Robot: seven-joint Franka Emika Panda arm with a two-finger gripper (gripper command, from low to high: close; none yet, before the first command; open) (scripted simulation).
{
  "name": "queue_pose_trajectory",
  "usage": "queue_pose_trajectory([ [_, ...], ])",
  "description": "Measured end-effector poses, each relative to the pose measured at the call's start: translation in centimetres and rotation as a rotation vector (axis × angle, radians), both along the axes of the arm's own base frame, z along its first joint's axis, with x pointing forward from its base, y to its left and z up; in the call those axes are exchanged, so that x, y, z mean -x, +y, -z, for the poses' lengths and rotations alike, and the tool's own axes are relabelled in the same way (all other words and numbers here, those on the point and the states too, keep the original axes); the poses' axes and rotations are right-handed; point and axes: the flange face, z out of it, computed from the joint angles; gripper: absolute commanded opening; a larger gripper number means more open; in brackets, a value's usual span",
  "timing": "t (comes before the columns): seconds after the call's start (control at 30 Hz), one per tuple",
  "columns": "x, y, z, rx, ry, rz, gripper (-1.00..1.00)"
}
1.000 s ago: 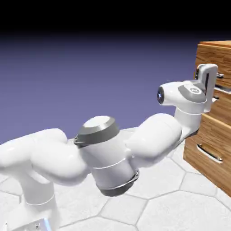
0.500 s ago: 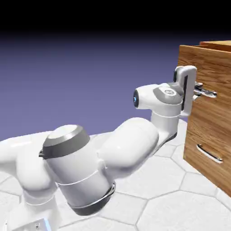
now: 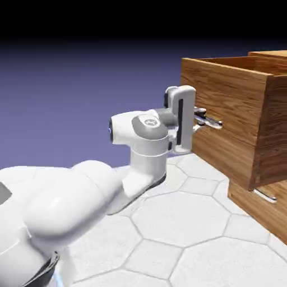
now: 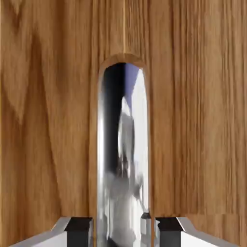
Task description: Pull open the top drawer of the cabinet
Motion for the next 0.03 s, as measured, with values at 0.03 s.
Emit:
queue_pose_trajectory([
  [0.03, 1.05, -0.08, -0.04, -0.001, 0.000, 0.000, 1.00],
])
